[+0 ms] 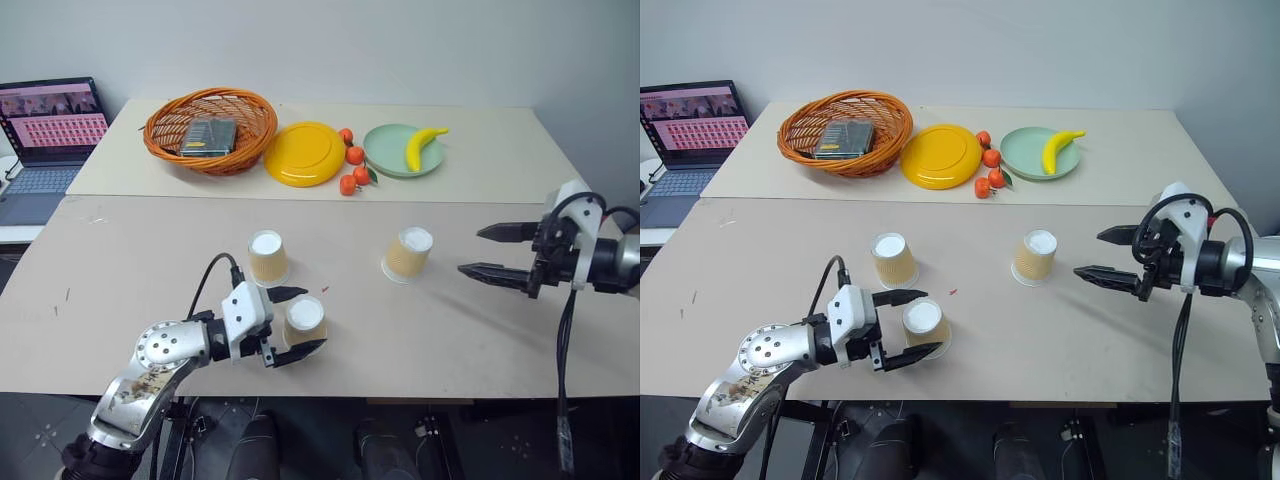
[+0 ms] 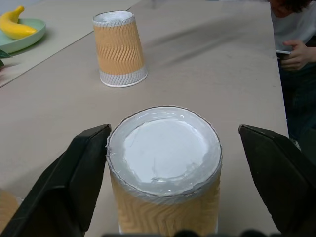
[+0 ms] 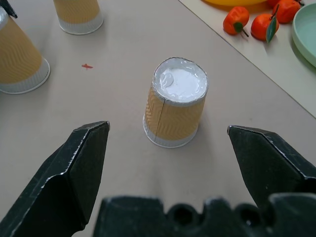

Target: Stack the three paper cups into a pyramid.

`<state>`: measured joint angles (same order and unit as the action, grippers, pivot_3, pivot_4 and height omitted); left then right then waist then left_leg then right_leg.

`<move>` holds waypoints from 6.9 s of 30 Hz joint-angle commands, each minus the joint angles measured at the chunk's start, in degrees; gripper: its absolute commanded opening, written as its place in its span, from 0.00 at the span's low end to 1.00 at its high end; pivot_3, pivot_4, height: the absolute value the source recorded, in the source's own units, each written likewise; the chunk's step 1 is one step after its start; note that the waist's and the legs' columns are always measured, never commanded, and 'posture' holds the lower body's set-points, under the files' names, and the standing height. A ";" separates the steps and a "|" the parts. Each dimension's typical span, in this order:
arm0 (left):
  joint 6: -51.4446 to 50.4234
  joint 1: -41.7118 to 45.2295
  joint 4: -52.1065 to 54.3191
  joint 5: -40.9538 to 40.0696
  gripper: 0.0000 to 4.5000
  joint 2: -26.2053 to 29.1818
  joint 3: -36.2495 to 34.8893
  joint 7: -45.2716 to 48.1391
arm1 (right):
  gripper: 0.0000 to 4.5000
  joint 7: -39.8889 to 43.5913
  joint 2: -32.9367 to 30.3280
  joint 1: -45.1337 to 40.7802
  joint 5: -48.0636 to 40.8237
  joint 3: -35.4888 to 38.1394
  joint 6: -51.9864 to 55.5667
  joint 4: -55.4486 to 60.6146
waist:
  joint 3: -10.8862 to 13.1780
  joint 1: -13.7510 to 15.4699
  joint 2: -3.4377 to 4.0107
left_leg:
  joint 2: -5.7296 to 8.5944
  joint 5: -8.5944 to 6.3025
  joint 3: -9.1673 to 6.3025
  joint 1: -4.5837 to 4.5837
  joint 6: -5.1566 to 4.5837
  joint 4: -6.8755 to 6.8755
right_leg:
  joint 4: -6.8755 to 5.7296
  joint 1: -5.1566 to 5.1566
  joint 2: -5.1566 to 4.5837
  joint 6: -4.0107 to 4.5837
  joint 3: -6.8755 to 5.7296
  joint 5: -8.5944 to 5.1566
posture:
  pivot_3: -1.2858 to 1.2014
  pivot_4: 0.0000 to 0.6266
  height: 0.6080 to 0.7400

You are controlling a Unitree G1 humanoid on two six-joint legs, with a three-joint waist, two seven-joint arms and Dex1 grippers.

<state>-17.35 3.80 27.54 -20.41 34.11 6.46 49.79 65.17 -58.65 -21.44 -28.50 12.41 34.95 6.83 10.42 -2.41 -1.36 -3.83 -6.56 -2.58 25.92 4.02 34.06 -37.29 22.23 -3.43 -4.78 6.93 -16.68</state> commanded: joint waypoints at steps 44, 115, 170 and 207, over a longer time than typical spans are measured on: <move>0.97 32.49 -21.56 0.47 0.61 -5.23 9.08 17.72 | 1.00 -9.56 3.66 12.98 -4.06 11.97 0.89 11.59 | 0.00 -0.06 0.00 | 0.07 0.00 -0.10 -0.02 0.00 0.66 | -0.70 -0.06 0.04 -0.11 0.03 -0.07 | 0.52 0.24 0.94; -32.66 25.77 -1.96 -18.66 0.98 14.23 -21.93 3.48 | 1.00 8.26 2.59 -10.95 -13.06 -5.26 4.05 4.76 | 0.09 -0.26 -0.08 | 0.03 0.00 -0.18 0.03 0.00 0.64 | -0.68 0.01 0.05 -0.24 -0.03 -0.17 | 0.52 0.24 0.94; -2.36 14.81 -20.80 1.86 0.98 -11.67 -9.27 -18.51 | 1.00 7.76 -7.31 -13.65 -14.88 -0.41 13.79 9.01 | 0.13 0.17 -0.16 | 0.06 -0.01 -0.17 0.10 0.01 0.61 | -0.64 0.06 0.04 -0.05 -0.04 -0.10 | 0.52 0.24 0.94; -0.07 8.45 -13.40 -2.11 0.59 -2.69 -2.09 2.73 | 1.00 7.47 -6.41 -9.73 -12.45 -0.33 9.21 7.19 | 0.13 0.53 -0.11 | 0.06 -0.01 -0.13 0.15 0.01 0.54 | -0.50 0.10 0.01 -0.05 -0.03 -0.10 | 0.52 0.24 0.94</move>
<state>-18.86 11.50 14.05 -22.85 31.36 4.02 52.30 72.46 -63.79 -30.65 -39.66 9.17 43.88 12.56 10.55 -1.88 -1.47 -3.77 -6.57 -2.71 26.07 4.03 34.59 -37.79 22.34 -3.42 -4.82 6.90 -16.78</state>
